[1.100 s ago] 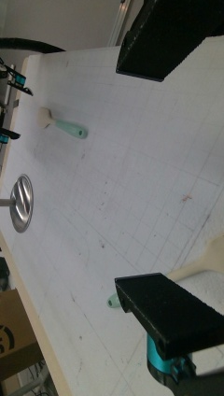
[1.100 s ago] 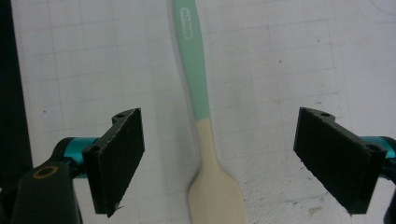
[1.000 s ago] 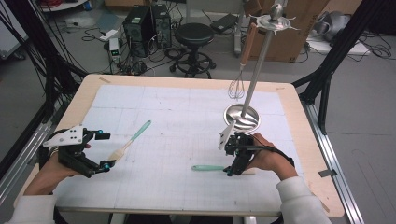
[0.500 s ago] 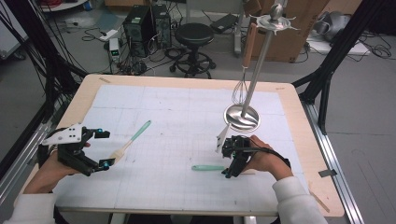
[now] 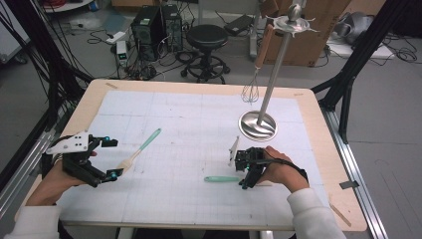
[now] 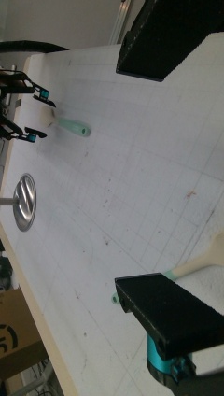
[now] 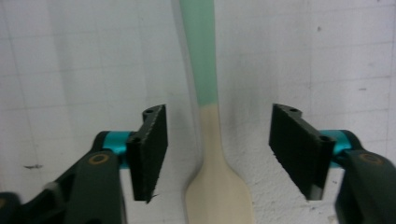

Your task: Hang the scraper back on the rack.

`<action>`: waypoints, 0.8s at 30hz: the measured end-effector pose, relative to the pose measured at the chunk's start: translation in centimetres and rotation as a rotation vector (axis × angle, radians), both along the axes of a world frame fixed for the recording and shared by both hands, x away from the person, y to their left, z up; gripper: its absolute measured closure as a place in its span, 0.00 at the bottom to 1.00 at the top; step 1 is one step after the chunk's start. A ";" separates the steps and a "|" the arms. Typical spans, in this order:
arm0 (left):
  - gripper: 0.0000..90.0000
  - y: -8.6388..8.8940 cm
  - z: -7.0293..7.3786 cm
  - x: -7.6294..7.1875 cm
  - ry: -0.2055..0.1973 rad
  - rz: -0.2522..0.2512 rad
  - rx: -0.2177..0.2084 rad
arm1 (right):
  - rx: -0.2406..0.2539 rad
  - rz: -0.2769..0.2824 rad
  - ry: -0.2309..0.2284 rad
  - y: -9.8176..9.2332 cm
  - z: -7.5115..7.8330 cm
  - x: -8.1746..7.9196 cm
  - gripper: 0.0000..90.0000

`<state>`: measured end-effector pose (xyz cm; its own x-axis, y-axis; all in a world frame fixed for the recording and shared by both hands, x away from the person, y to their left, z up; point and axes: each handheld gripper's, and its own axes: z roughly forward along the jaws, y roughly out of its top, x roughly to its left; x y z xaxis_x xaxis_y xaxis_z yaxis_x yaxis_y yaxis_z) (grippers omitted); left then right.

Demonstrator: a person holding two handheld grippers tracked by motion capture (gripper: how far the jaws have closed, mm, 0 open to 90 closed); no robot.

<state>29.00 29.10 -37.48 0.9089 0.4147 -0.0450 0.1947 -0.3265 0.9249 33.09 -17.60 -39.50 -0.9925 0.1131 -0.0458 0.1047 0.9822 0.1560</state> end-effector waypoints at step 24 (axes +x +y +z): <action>0.02 0.1 0.1 -0.3 -0.004 0.001 -0.001 | -0.073 0.019 0.039 0.9 -1.0 0.0 0.86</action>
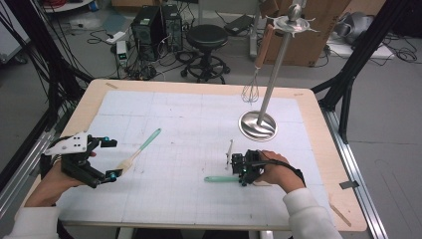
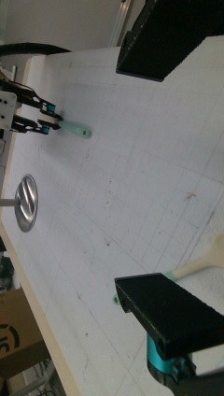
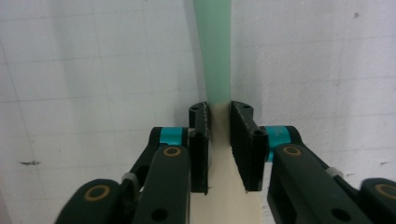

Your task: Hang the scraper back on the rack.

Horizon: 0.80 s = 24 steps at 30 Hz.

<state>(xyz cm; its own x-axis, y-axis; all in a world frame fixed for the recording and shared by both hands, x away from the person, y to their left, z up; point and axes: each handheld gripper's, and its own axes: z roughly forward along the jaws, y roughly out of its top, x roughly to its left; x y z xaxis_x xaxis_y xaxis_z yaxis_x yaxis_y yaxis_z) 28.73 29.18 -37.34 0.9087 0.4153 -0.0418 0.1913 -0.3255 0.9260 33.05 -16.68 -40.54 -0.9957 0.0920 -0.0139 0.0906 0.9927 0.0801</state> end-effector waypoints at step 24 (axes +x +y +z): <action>0.02 -0.2 -0.1 0.0 0.000 -0.001 0.013 | 0.244 -0.079 -0.031 -3.7 4.1 -0.8 0.90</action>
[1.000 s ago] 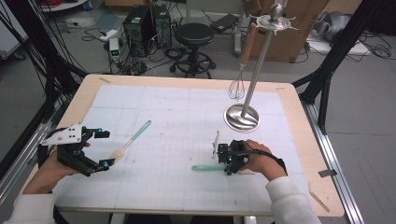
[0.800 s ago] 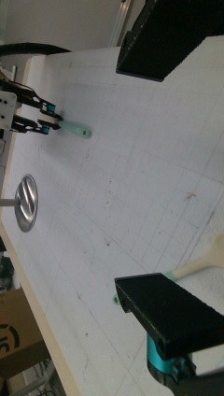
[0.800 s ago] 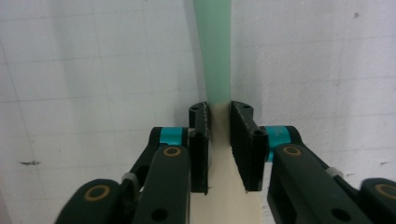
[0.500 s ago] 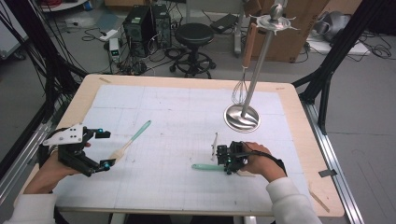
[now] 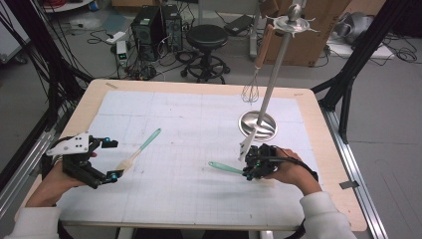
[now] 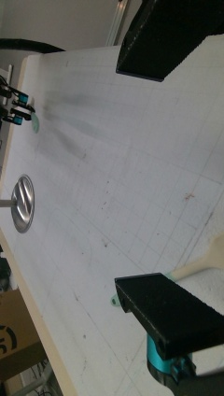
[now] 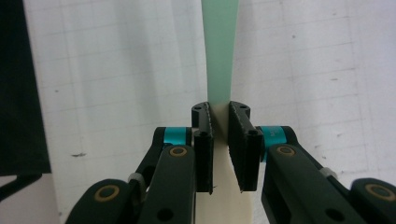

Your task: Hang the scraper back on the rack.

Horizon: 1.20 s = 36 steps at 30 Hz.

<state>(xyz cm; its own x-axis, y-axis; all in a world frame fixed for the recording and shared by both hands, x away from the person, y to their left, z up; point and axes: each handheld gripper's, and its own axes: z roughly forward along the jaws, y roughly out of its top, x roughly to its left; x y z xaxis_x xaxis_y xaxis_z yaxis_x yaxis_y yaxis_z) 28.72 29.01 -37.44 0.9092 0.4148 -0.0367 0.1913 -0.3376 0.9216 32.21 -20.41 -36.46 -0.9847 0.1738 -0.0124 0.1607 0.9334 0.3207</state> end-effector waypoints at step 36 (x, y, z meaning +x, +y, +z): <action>0.02 -0.1 -0.1 0.1 0.004 0.006 0.011 | 0.513 -0.256 -0.140 -12.9 11.7 -0.6 0.90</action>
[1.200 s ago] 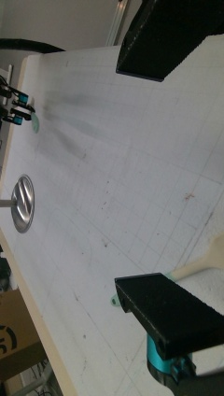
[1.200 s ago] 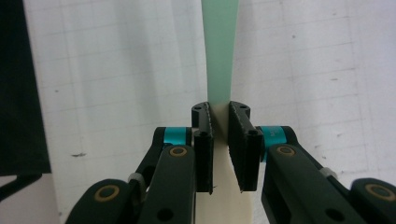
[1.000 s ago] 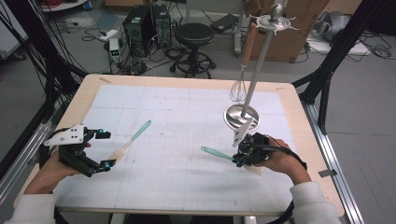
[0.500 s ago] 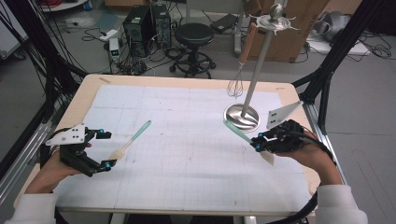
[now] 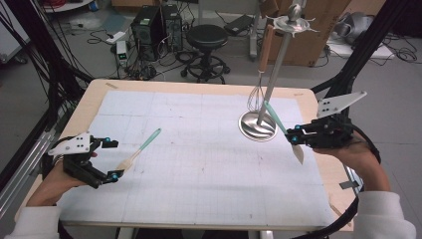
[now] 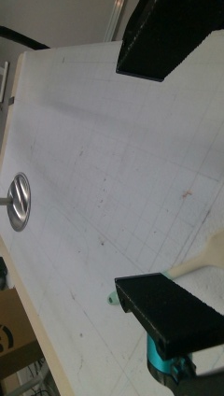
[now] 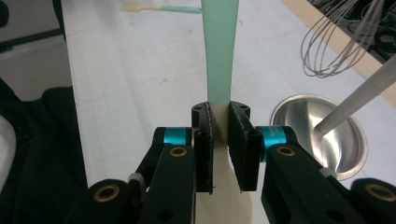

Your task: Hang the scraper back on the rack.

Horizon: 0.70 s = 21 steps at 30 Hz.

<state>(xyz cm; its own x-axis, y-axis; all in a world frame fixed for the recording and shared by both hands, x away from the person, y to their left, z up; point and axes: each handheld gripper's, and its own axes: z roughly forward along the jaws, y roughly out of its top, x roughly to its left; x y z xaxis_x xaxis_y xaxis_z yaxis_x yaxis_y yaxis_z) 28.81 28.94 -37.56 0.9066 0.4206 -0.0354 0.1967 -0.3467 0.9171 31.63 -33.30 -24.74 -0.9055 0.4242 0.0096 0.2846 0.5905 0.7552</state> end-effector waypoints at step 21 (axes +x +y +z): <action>0.02 -0.2 -0.2 0.1 0.011 -0.002 0.016 | 0.091 -0.139 -0.032 -5.8 6.1 2.8 0.90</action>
<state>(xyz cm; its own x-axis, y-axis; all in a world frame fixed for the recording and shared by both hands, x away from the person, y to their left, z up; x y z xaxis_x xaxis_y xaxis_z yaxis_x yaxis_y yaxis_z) 28.93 28.75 -37.73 0.9070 0.4193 -0.0389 0.2061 -0.3614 0.9094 34.45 -39.11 -18.63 -0.8387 0.5440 0.0256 0.3334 0.4758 0.8139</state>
